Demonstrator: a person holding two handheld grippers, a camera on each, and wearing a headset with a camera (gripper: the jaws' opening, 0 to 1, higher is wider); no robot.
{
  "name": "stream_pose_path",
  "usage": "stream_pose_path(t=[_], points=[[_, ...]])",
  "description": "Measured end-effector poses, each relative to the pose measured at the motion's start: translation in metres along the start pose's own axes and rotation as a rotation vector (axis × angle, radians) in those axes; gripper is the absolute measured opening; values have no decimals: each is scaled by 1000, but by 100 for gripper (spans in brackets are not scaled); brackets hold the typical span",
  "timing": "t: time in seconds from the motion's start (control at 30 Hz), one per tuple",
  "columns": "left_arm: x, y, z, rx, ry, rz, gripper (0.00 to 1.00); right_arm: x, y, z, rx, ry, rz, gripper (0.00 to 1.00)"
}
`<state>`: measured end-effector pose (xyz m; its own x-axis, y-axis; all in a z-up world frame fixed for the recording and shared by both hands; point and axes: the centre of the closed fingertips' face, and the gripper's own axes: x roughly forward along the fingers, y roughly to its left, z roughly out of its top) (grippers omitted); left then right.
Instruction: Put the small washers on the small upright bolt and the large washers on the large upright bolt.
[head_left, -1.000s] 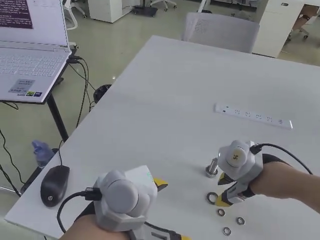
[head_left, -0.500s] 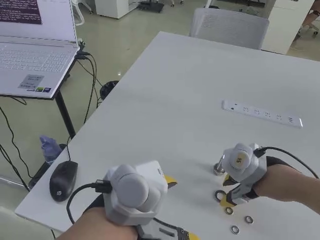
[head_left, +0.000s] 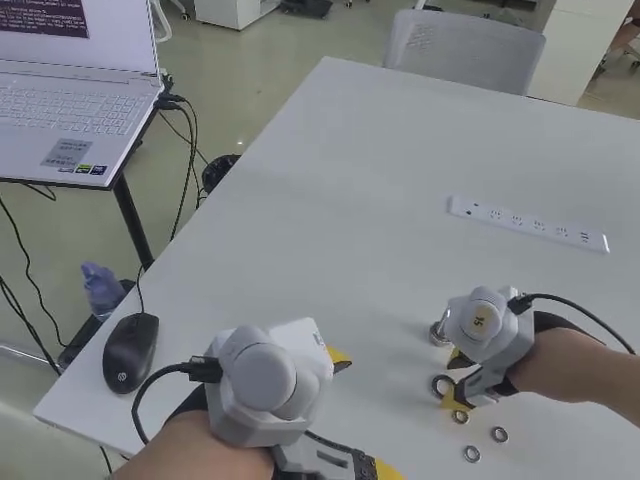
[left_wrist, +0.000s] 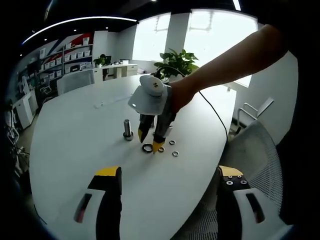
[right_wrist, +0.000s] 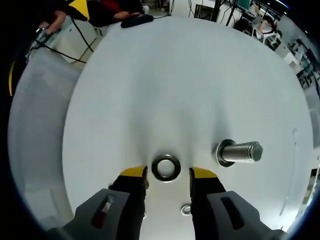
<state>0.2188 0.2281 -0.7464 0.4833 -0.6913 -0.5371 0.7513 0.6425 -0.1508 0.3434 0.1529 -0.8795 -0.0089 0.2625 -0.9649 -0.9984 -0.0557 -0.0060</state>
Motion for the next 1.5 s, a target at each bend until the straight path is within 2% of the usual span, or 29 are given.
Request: stream_pose_path(t=[0.1,0.23,0.33,0.53,0.77,1.13,1.3,1.5], points=[[1,0,-1,3,5,-2,76,0,4,1,-8,26,1,33],[1,-2,-2,7,14,-10,75,0,3,0,-14,33,4,30],[1,-3,-3,5,17,-14,74,-1,3,-3,-40,40,3,25],[2,-2,-6,0,18,-18,73,-1,3,-2,-40,43,1,25],[3,-2,-5,0,22,-21,73,-1,1,-2,-29,77,3,22],[2,0,-4,5,29,-17,72,-1,-1,-2,0,56,11,21],[3,-2,-6,1,29,-19,72,-2,-1,-1,38,29,22,21],[3,-2,-8,-4,33,-18,71,-1,0,-3,37,33,26,21]])
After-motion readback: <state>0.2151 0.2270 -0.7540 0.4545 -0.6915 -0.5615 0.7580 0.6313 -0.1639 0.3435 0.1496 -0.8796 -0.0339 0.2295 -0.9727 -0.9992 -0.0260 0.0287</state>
